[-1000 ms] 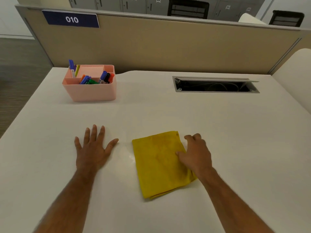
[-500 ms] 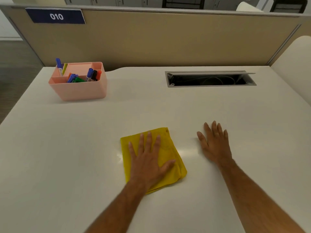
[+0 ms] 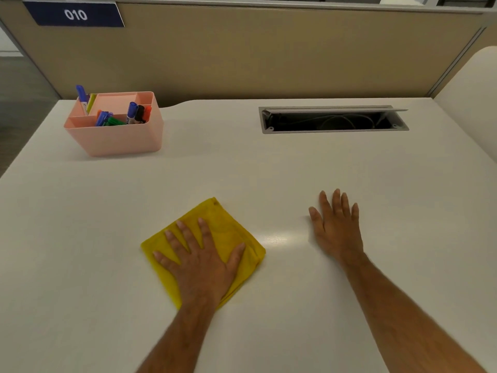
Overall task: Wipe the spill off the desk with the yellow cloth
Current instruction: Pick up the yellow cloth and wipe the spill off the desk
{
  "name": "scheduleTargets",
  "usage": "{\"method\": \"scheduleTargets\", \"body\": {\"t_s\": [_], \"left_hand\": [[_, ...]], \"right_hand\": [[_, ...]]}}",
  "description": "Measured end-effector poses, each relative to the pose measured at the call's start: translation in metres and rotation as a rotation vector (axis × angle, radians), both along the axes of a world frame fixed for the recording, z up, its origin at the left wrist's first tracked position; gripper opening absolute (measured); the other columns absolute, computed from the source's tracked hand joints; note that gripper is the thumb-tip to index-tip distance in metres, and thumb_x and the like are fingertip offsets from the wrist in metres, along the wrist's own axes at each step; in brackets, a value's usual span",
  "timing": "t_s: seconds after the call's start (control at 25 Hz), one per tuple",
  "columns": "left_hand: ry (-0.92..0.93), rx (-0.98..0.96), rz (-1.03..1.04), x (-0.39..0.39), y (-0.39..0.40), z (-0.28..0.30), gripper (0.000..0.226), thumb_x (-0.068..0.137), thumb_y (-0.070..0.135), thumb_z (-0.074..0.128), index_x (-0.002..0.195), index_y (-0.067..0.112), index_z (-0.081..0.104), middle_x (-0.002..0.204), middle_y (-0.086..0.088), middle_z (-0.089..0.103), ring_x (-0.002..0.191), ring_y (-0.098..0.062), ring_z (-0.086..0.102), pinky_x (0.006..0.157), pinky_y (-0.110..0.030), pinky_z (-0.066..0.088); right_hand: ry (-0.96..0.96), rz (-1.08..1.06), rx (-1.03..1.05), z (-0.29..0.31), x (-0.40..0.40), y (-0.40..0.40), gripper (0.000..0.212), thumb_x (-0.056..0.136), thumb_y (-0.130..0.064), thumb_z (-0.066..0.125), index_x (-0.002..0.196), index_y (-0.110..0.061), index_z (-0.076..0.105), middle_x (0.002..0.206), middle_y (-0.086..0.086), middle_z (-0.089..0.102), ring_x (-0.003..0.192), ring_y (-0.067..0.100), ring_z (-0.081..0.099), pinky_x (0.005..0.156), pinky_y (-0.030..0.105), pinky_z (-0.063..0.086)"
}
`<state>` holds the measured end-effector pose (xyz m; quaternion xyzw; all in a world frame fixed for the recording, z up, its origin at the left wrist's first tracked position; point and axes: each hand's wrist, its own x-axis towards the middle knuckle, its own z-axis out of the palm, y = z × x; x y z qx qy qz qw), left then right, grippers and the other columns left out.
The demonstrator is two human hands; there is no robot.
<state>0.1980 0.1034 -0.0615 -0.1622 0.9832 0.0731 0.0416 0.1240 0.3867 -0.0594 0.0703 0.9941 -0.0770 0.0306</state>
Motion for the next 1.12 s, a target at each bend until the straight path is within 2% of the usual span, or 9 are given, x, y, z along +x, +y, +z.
{"method": "scheduleTargets", "body": {"t_s": [0.2, 0.48, 0.56, 0.68, 0.8, 0.92, 1.12], "left_hand": [[0.056, 0.002, -0.208, -0.012, 0.044, -0.002, 0.110, 0.074, 0.094, 0.014, 0.159, 0.024, 0.013, 0.164, -0.026, 0.005, 0.149, -0.052, -0.003, 0.109, -0.078, -0.004], [0.089, -0.015, -0.758, -0.047, 0.079, -0.004, 0.105, 0.068, 0.100, 0.014, 0.156, 0.044, 0.002, 0.167, -0.012, -0.004, 0.150, -0.044, -0.015, 0.110, -0.075, -0.009], [0.087, -0.023, -0.874, -0.055, 0.072, -0.005, 0.105, 0.066, 0.100, 0.018, 0.154, 0.047, -0.003, 0.168, -0.009, -0.007, 0.150, -0.041, -0.019, 0.111, -0.074, -0.008], [0.095, -0.047, -0.985, -0.066, 0.052, -0.004, 0.104, 0.065, 0.101, 0.020, 0.153, 0.050, -0.003, 0.168, -0.005, -0.006, 0.152, -0.039, -0.014, 0.113, -0.071, -0.006], [0.095, -0.068, -0.988, -0.077, 0.021, -0.002, 0.104, 0.064, 0.102, 0.018, 0.153, 0.052, -0.004, 0.168, -0.002, -0.006, 0.152, -0.037, -0.012, 0.115, -0.069, -0.006], [0.107, -0.089, -0.903, -0.085, -0.028, -0.002, 0.103, 0.065, 0.101, 0.022, 0.152, 0.053, -0.004, 0.168, -0.001, -0.005, 0.153, -0.037, -0.008, 0.116, -0.069, -0.003], [0.081, -0.121, -0.527, -0.085, -0.103, -0.005, 0.103, 0.064, 0.102, 0.017, 0.153, 0.052, -0.001, 0.169, -0.002, 0.001, 0.154, -0.036, -0.002, 0.117, -0.067, 0.000]], "right_hand": [[0.004, -0.009, -0.001, -0.003, -0.003, 0.001, 0.064, 0.101, -0.051, 0.015, 0.158, -0.021, 0.012, 0.166, 0.014, 0.006, 0.154, 0.028, -0.001, 0.124, 0.049, -0.003], [0.048, -0.003, -0.031, -0.006, -0.005, 0.005, 0.059, 0.103, -0.045, 0.017, 0.157, -0.023, 0.018, 0.166, 0.012, 0.011, 0.154, 0.028, 0.005, 0.124, 0.048, 0.000], [0.051, -0.006, -0.030, -0.006, -0.005, 0.005, 0.058, 0.103, -0.044, 0.018, 0.157, -0.022, 0.020, 0.166, 0.012, 0.012, 0.154, 0.029, 0.006, 0.124, 0.049, 0.001], [0.067, -0.006, -0.047, -0.006, -0.004, 0.005, 0.057, 0.104, -0.042, 0.022, 0.156, -0.021, 0.022, 0.166, 0.013, 0.014, 0.154, 0.029, 0.008, 0.124, 0.049, 0.002], [0.067, -0.011, -0.048, -0.006, -0.005, 0.005, 0.056, 0.104, -0.040, 0.024, 0.156, -0.020, 0.023, 0.165, 0.014, 0.015, 0.154, 0.029, 0.008, 0.124, 0.048, 0.002], [0.066, -0.013, -0.047, -0.006, -0.004, 0.004, 0.056, 0.104, -0.040, 0.023, 0.156, -0.020, 0.023, 0.165, 0.013, 0.015, 0.154, 0.028, 0.008, 0.124, 0.048, 0.002], [0.067, -0.012, -0.061, -0.003, -0.003, 0.003, 0.056, 0.104, -0.041, 0.022, 0.156, -0.021, 0.023, 0.166, 0.013, 0.014, 0.154, 0.028, 0.007, 0.124, 0.048, 0.002]]}}
